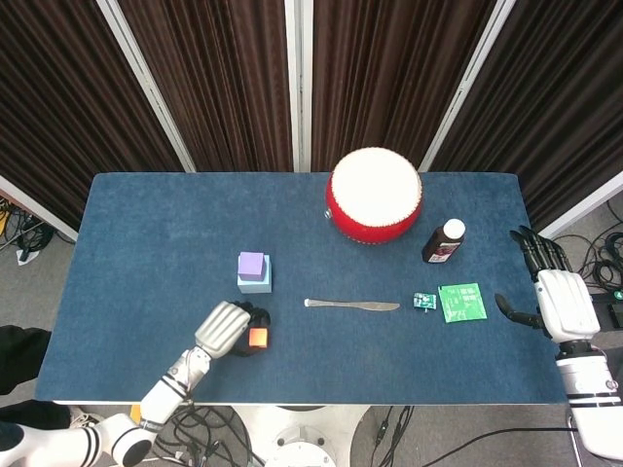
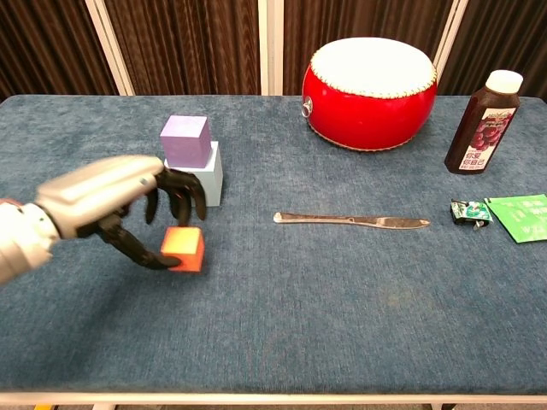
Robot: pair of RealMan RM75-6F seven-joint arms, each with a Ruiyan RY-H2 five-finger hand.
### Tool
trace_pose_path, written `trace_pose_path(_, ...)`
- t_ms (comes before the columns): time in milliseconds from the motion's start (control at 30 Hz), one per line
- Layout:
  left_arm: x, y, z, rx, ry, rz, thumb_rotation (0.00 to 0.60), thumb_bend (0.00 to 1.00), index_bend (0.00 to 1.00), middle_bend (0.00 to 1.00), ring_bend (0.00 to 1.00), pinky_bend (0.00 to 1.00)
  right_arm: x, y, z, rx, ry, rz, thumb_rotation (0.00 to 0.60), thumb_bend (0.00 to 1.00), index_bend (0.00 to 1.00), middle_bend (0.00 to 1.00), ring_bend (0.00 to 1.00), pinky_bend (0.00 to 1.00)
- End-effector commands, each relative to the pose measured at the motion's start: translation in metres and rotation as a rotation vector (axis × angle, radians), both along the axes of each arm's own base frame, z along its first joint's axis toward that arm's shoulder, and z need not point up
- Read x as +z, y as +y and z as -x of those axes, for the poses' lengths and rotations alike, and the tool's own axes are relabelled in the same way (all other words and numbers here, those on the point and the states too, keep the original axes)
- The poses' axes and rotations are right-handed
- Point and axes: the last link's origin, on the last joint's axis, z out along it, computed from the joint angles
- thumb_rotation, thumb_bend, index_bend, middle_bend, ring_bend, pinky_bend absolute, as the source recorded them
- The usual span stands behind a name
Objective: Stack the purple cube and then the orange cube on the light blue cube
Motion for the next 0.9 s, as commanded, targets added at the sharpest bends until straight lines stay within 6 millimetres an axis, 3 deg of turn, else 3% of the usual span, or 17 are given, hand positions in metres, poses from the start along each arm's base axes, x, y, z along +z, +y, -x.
trace_pose_path(33,0.025,0.002,0.007,0.022,0.015,-0.020,0.600,0.23,0.49,0.64,0.47,0.57,0.000,0.000,0.000,0.000,0.001,0.002,0.600,0.21,0.00,0.00,0.00,0.00)
trace_pose_path(233,0.055,0.015,0.002,0.044,-0.012,-0.061,0.600,0.23,0.49,0.64,0.48,0.58,-0.003,-0.001,0.000,-0.001,0.008,-0.001,0.600,0.22,0.00,0.00,0.00,0.00)
trace_pose_path(533,0.096,0.053,-0.017,0.037,-0.049,-0.170,0.600,0.24,0.49,0.64,0.48,0.58,-0.003,-0.003,-0.001,0.028,0.008,0.033,0.600,0.22,0.00,0.00,0.00,0.00)
trace_pose_path(700,0.108,0.065,-0.026,0.029,-0.044,-0.185,0.600,0.24,0.50,0.64,0.48,0.58,-0.003,-0.003,0.000,0.025,0.008,0.032,0.600,0.22,0.00,0.00,0.00,0.00)
trace_pose_path(900,0.106,0.076,-0.037,0.022,-0.036,-0.136,0.600,0.24,0.50,0.64,0.48,0.58,-0.004,-0.003,0.000,0.024,0.013,0.027,0.600,0.22,0.00,0.00,0.00,0.00)
